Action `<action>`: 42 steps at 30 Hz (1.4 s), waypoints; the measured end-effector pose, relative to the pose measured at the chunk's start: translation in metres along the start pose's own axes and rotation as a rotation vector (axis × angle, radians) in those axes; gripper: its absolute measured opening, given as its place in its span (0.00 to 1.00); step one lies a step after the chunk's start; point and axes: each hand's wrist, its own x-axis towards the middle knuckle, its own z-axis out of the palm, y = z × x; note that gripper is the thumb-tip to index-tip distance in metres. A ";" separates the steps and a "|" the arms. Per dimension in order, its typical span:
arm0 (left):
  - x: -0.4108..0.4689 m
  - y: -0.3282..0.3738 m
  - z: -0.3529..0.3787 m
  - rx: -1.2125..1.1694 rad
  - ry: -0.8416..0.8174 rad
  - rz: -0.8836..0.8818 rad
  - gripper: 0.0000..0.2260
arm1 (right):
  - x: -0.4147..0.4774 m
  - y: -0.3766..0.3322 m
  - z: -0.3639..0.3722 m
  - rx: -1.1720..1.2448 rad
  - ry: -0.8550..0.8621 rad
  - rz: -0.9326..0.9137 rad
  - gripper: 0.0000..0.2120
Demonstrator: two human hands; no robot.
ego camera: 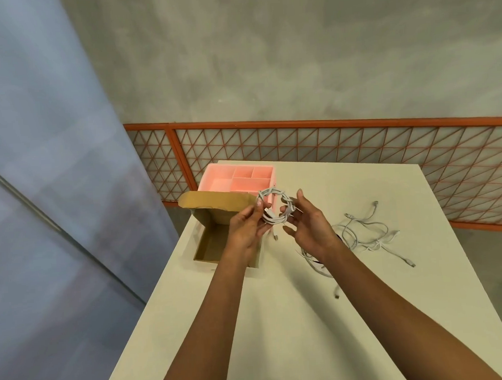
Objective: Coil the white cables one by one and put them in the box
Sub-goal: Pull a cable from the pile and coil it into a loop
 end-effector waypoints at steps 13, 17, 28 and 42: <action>0.000 -0.007 -0.028 0.136 0.014 -0.047 0.09 | 0.009 0.011 -0.018 -0.587 0.095 -0.151 0.09; 0.006 -0.020 -0.048 0.262 0.050 -0.097 0.11 | 0.010 0.021 -0.020 -0.740 0.095 -0.074 0.07; 0.003 -0.030 -0.126 0.474 0.322 0.015 0.10 | 0.042 0.087 0.009 -0.901 0.276 0.103 0.05; 0.034 -0.041 -0.207 0.994 0.353 -0.056 0.34 | 0.116 0.148 0.061 -1.173 0.300 0.096 0.07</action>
